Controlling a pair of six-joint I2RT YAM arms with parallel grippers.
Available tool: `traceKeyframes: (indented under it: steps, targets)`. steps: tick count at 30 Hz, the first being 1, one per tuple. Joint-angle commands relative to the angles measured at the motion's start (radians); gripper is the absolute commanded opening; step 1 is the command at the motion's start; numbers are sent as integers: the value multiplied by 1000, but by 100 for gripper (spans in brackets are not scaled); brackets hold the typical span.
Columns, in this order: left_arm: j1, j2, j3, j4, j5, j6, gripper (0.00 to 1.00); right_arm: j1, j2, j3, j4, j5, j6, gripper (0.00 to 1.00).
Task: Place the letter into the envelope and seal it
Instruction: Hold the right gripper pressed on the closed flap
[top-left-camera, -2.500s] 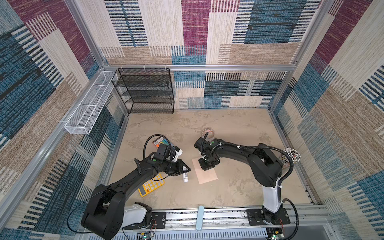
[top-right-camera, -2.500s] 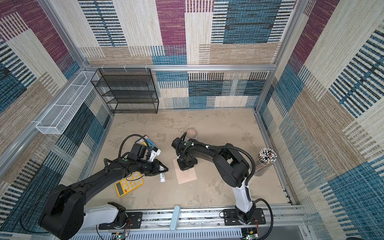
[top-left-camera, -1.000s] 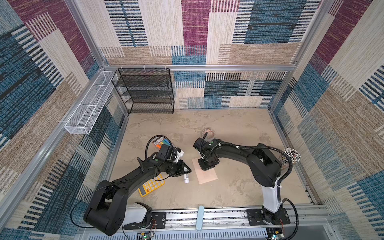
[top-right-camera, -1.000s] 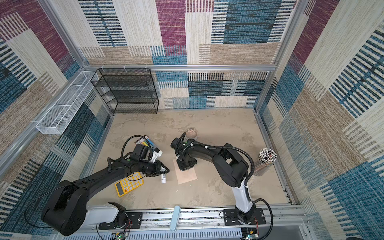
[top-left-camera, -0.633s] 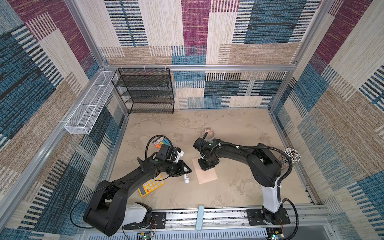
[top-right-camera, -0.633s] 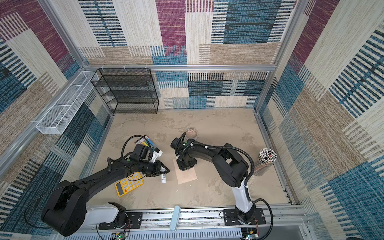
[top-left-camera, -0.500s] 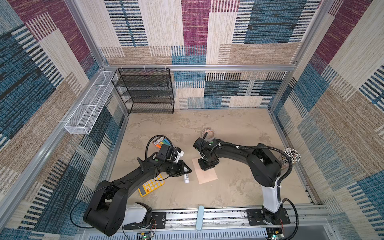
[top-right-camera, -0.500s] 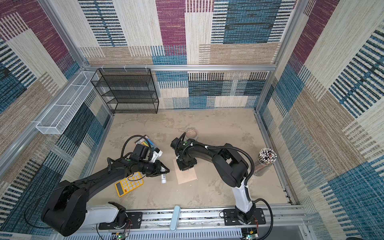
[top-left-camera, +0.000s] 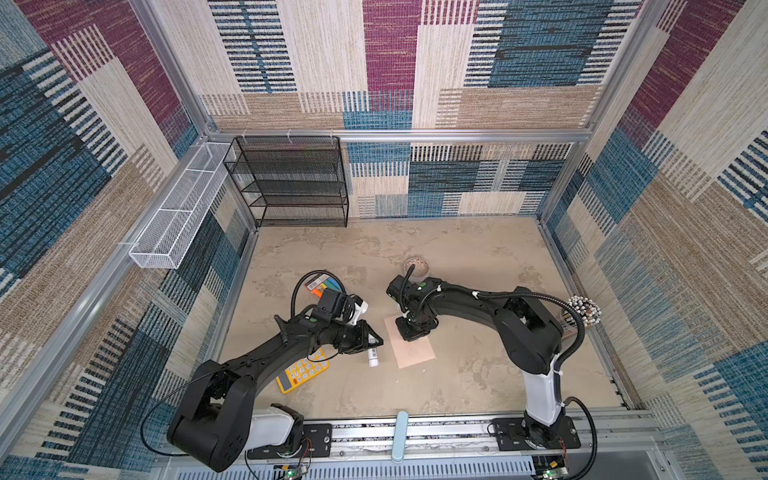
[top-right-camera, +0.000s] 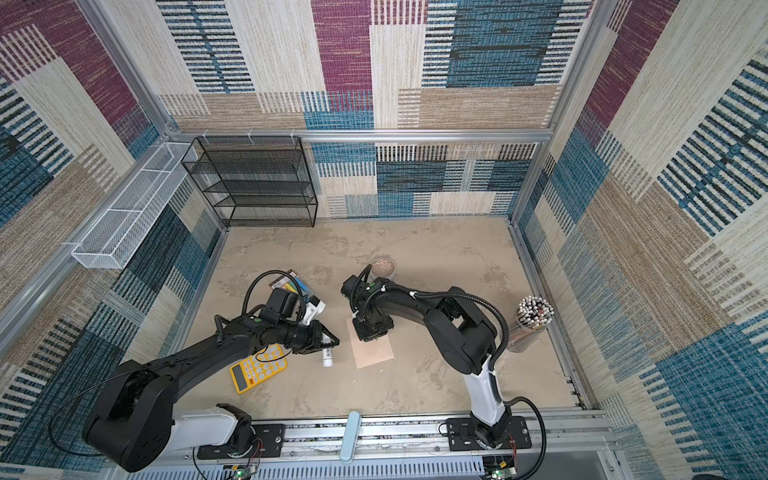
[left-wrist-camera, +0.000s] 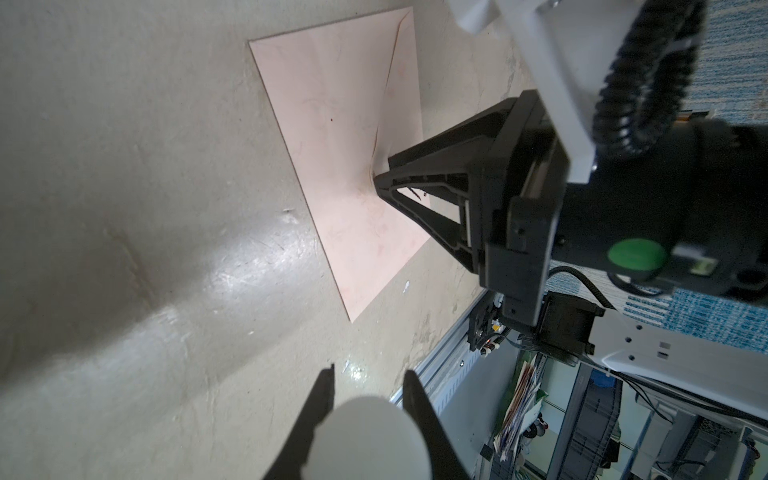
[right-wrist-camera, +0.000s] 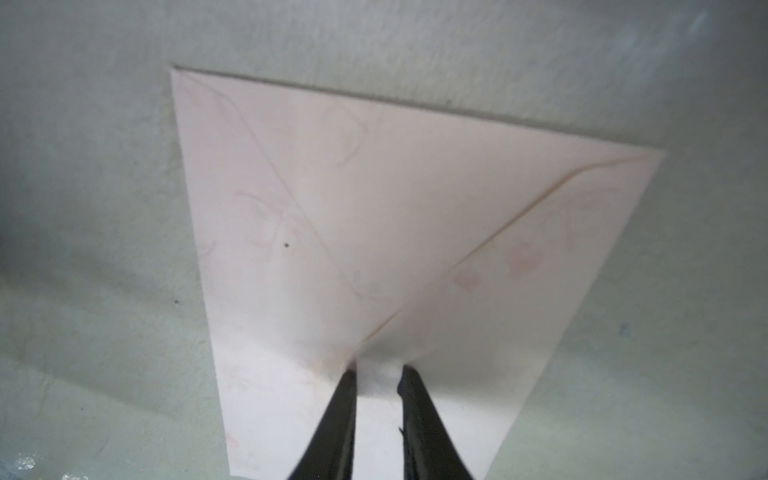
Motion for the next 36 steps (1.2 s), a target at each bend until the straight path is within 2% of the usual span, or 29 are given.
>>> traceKeyframes:
  steps: [1,8,22,29,36]
  targets:
    - [0,-1,5,0,10,7,0,10,78,-35,104,-121,7,23]
    - [-2,-1,3,1,10,7,0,10,81,-35,110,-131,10,23]
    - [-1,0,3,1,11,9,0,7,55,-11,84,-152,-20,34]
    - [-2,3,4,2,14,8,0,-15,21,-6,52,-174,-67,44]
    - [-1,12,11,1,16,10,0,-38,-36,32,16,-165,-79,50]
